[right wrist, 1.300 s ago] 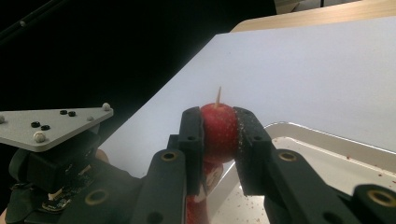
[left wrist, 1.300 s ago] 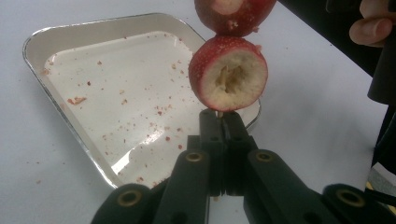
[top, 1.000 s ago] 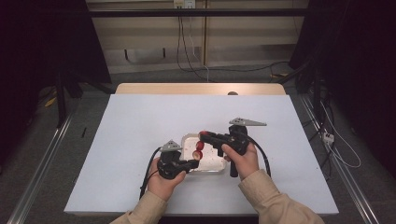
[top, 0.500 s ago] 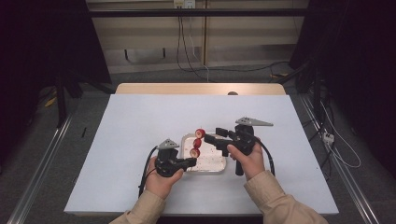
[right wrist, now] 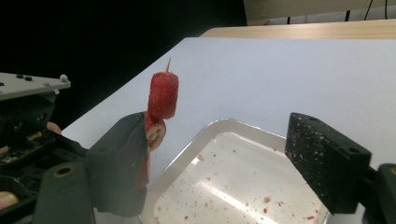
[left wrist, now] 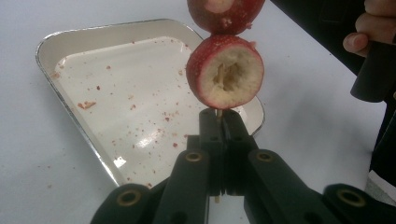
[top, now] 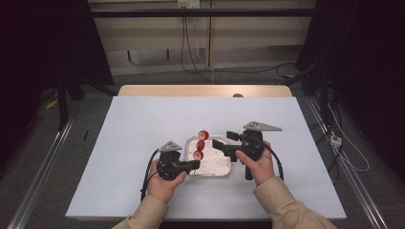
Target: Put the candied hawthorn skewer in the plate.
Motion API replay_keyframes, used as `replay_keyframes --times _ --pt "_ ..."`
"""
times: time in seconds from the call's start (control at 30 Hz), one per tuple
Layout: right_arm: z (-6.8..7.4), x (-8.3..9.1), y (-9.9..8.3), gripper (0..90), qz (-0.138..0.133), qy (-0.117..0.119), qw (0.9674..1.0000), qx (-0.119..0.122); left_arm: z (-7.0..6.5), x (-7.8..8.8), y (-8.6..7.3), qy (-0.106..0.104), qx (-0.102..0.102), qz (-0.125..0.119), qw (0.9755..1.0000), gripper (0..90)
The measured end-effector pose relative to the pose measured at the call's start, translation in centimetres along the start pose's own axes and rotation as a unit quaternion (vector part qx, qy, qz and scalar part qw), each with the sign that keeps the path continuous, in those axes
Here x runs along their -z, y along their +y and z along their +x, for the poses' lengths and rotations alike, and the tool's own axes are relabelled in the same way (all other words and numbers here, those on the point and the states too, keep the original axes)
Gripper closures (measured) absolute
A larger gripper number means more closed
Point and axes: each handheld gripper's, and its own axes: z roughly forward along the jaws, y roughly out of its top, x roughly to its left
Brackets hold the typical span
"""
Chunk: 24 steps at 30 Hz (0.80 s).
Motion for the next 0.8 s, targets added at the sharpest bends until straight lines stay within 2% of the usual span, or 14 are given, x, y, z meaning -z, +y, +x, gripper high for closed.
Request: replay_keyframes --times 0.13,0.27,0.4,0.57,0.67,0.8 --pt "0.0 0.0 -0.1 22.4 -0.004 0.003 1.0000 -0.006 0.0 -0.1 0.0 -0.001 0.000 0.004 1.0000 89.4" --pt "0.6 -0.3 0.3 26.0 -0.004 0.010 0.9999 -0.008 -0.4 -0.5 -0.1 -0.002 -0.004 0.011 0.9999 89.4" --pt "0.9 -0.4 0.6 25.7 -0.004 0.020 0.9998 -0.009 -0.3 -0.6 -0.1 -0.001 -0.003 0.012 0.9999 89.4" --pt "0.3 0.2 0.2 21.5 0.001 0.009 1.0000 0.003 0.1 -0.8 0.1 0.003 0.003 0.008 1.0000 89.4" --pt "-0.3 0.8 -0.1 19.4 -0.001 0.001 1.0000 -0.003 0.3 -1.0 0.3 0.006 0.006 0.008 0.9999 89.4" --pt "-0.7 1.2 -0.6 17.8 0.000 -0.011 0.9999 0.012 0.6 -1.1 0.5 0.011 0.009 0.009 0.9999 89.4"
